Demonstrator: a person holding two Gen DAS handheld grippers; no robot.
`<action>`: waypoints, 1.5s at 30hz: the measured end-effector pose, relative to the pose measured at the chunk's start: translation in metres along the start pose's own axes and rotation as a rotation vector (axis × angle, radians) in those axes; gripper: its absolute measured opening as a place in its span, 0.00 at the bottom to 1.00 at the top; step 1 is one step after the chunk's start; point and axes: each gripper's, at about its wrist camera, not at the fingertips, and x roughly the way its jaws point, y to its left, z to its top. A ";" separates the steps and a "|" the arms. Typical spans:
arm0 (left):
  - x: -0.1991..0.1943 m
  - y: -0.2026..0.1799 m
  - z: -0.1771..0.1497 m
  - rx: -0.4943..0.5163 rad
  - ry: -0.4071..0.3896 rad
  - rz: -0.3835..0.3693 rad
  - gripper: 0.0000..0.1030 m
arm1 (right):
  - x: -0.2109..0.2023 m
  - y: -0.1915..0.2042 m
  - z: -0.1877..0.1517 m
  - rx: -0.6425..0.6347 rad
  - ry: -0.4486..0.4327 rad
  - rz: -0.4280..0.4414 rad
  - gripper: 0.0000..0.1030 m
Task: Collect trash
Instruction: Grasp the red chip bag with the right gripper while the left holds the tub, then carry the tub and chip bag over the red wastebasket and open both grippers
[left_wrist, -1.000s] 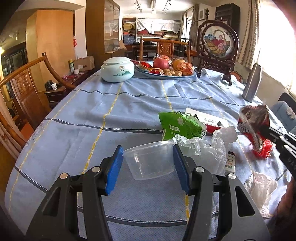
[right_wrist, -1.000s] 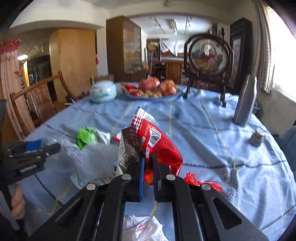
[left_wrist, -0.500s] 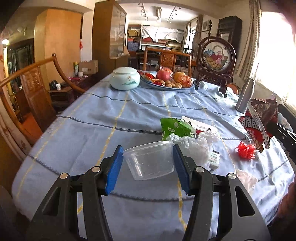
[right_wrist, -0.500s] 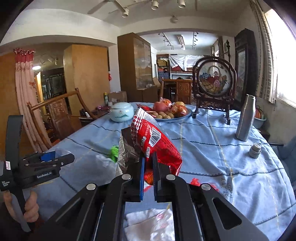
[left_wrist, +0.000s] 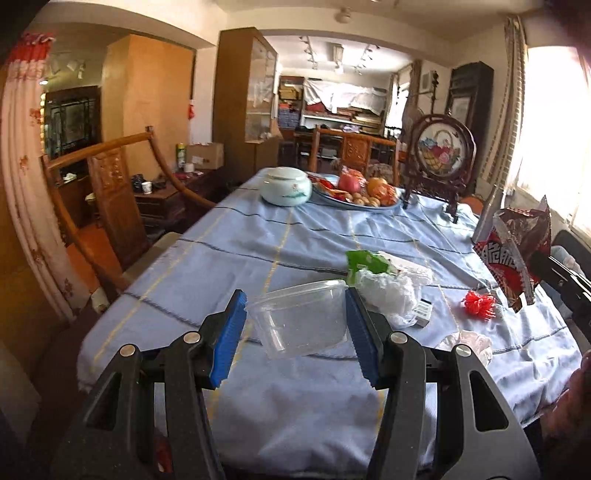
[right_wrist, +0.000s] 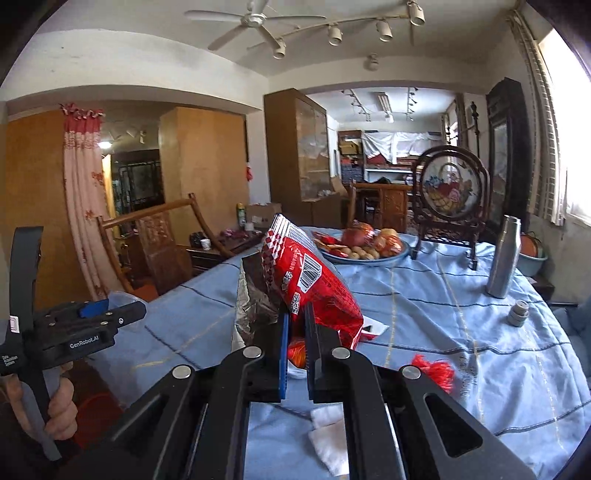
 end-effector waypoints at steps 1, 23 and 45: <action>-0.007 0.005 -0.003 -0.008 -0.004 0.018 0.53 | -0.003 0.004 -0.001 -0.001 -0.004 0.010 0.08; -0.086 0.218 -0.112 -0.444 0.141 0.404 0.53 | -0.001 0.167 -0.017 -0.138 0.118 0.401 0.08; -0.104 0.300 -0.146 -0.630 0.084 0.559 0.90 | 0.080 0.331 -0.073 -0.286 0.453 0.684 0.08</action>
